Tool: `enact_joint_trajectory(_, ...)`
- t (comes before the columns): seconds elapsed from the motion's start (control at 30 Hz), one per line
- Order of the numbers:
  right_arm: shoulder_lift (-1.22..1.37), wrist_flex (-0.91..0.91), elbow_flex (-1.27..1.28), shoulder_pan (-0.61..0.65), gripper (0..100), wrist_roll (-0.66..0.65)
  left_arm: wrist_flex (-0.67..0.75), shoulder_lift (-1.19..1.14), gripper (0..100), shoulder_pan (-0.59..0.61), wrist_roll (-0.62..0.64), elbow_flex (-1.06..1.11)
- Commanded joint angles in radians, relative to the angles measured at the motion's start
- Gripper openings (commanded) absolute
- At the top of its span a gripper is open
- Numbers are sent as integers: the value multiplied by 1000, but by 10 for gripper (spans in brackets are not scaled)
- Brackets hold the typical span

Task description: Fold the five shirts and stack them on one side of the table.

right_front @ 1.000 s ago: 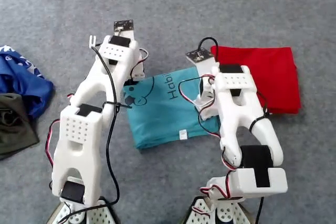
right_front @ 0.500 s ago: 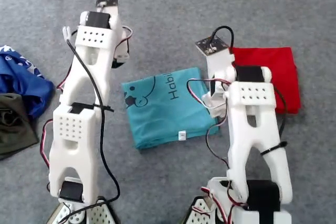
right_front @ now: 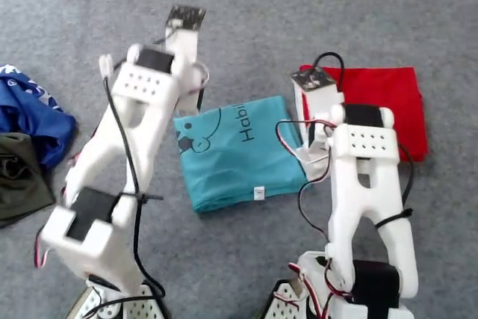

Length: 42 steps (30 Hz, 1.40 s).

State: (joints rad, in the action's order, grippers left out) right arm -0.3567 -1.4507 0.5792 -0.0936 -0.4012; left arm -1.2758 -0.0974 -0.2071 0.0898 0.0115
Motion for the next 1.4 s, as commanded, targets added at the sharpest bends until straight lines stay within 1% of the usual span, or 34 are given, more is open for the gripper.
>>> enact_joint_trajectory(0.0,-33,-6,2,-69,18,-5,376,121,29,10,9,364)
enact_joint_trajectory(0.03,-33,-6,2,-80,18,-5,423,121,29,12,9,397)
enact_joint_trajectory(0.07,-31,-5,2,-84,18,-3,442,118,29,13,9,400)
enact_joint_trajectory(0.13,-25,-5,7,-81,18,2,446,100,29,19,11,398)
enact_joint_trajectory(0.23,-27,-3,42,-41,18,3,448,55,29,30,35,374)
enact_joint_trajectory(0.33,-31,-5,82,-18,18,5,446,3,29,62,44,332)
enact_joint_trajectory(0.37,-31,-5,87,-18,18,23,445,-14,29,76,44,317)
enact_joint_trajectory(0.5,-31,-3,87,-8,21,218,440,-44,29,163,38,249)
enact_joint_trajectory(0.57,-31,-3,87,35,54,341,437,-44,29,228,38,214)
enact_joint_trajectory(0.63,-31,-5,87,89,128,471,420,-46,29,289,38,165)
enact_joint_trajectory(0.7,-25,3,87,141,228,585,408,-55,30,355,37,125)
enact_joint_trajectory(0.8,-24,58,93,216,375,700,440,-57,31,435,37,119)
enact_joint_trajectory(0.87,-24,121,94,250,433,760,459,-61,31,461,37,120)
enact_joint_trajectory(1.0,4,249,94,276,437,864,463,-129,32,456,37,102)
enact_joint_trajectory(1.17,179,330,85,278,441,1000,454,-203,30,449,37,48)
enact_joint_trajectory(1.37,374,359,35,310,438,1019,454,-207,30,449,37,44)
